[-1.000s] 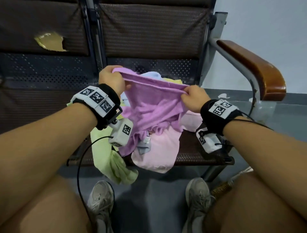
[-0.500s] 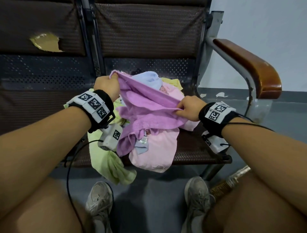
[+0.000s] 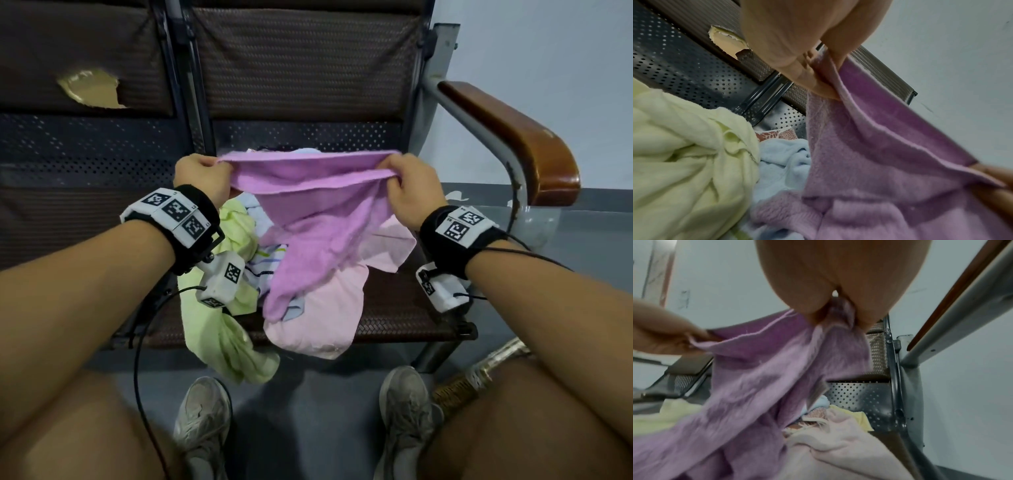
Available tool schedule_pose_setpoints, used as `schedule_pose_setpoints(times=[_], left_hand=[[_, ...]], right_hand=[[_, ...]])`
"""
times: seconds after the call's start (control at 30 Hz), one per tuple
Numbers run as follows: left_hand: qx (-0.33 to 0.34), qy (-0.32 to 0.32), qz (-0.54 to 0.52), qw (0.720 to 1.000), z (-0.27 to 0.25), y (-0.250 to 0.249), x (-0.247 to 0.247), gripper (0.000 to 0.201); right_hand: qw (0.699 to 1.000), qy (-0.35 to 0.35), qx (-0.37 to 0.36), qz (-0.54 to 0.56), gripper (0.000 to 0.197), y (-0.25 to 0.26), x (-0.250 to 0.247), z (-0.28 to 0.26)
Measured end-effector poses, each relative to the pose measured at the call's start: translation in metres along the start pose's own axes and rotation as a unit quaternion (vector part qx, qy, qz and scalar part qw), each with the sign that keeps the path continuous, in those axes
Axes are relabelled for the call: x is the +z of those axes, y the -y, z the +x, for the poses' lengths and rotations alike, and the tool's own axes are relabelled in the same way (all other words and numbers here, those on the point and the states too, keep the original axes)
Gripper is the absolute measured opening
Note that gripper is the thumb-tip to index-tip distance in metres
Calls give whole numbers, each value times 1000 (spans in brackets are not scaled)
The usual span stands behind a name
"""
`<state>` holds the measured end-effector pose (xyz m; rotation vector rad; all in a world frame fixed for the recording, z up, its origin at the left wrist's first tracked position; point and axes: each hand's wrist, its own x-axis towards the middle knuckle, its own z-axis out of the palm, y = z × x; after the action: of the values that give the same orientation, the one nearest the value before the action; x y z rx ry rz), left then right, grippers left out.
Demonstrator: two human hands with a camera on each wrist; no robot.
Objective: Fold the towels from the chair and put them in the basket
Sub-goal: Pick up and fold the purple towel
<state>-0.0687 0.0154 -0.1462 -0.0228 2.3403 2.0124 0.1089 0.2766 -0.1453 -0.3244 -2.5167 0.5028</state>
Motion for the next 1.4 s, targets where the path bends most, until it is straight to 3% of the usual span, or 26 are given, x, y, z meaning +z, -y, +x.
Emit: schedule_pose_setpoints(times=[0.1, 0.17, 0.3, 0.4, 0.57, 0.67, 0.77, 0.87, 0.97, 1.13, 1.27, 1.4], left_hand=[[-11, 0, -61, 998, -3, -5, 3, 19], [-26, 2, -73, 997, -3, -5, 3, 26], [-44, 41, -31, 998, 0, 0, 2, 43], [-59, 85, 18, 994, 0, 2, 1, 39], [-110, 56, 95, 988, 3, 4, -8, 41], [-36, 45, 180, 982, 6, 0, -16, 50], [81, 89, 212, 970, 3, -1, -19, 40], [61, 161, 61, 983, -14, -15, -20, 28], [39, 184, -24, 982, -19, -33, -21, 19], [117, 139, 36, 983, -15, -65, -33, 22], [218, 106, 45, 969, -17, -90, -46, 24], [220, 83, 6, 972, -21, -112, -49, 44]], right_hand=[[976, 201, 27, -85, 39, -8, 6, -7], [963, 250, 48, -88, 46, -9, 8, -13], [982, 169, 53, -69, 46, -13, 4, -10], [988, 134, 46, -58, 44, -15, -2, -8], [988, 138, 69, -13, 46, -14, -14, -11], [985, 145, 89, 33, 48, -9, -19, -14], [985, 134, 110, 9, 51, -6, -25, -7], [986, 118, 116, -5, 26, 1, -35, 2], [990, 83, 112, 1, 34, 11, -50, 11], [989, 76, 89, 88, 37, 24, -82, 30], [980, 65, 116, 151, 34, 31, -111, 42], [969, 70, 141, 190, 38, 44, -132, 45]])
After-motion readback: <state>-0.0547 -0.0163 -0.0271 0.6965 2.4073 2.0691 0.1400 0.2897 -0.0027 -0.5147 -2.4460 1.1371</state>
